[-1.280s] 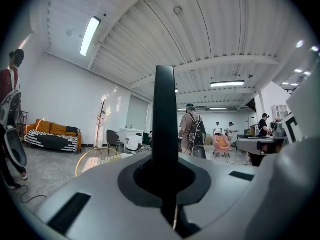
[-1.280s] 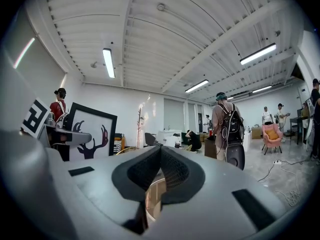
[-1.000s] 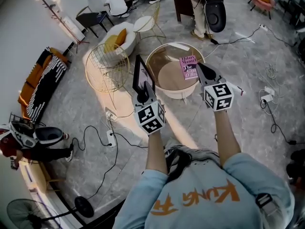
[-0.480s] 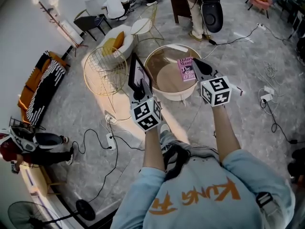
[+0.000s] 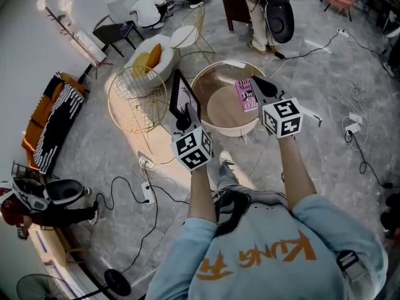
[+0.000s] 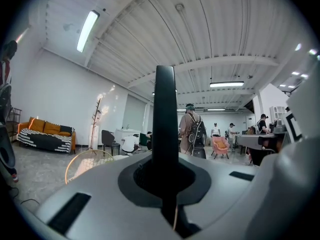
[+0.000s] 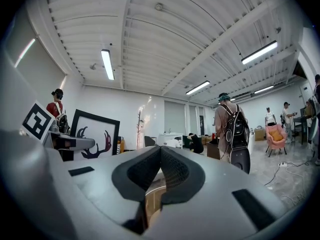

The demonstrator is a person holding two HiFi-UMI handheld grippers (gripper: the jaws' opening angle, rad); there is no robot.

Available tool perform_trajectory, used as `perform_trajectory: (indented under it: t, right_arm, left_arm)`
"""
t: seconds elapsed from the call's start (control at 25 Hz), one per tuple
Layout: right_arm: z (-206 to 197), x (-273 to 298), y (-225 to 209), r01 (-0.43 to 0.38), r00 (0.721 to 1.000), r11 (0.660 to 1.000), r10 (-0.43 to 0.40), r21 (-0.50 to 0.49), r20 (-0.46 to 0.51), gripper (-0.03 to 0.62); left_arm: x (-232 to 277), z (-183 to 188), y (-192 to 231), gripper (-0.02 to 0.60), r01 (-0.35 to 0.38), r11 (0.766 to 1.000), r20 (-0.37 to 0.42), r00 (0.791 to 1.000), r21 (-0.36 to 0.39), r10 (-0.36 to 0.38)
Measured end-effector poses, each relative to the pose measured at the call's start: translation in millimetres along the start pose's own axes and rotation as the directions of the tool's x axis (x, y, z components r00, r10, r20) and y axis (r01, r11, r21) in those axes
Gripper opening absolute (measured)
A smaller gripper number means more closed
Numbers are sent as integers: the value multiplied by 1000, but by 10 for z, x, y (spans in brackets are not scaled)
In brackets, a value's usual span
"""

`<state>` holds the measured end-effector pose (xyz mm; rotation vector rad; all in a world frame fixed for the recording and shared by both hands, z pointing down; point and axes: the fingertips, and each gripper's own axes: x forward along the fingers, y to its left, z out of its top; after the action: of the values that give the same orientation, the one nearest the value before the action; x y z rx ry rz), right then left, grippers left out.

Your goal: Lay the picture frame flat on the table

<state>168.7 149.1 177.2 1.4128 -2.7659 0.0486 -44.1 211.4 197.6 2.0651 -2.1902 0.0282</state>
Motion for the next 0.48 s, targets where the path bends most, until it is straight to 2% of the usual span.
perform_trajectory:
  t: [0.48]
  right_arm:
    - [-433, 1295, -97, 6, 993, 1000, -8, -16, -118, -3]
  left_arm:
    - [1304, -378, 468, 25, 52, 997, -107, 992, -65, -59]
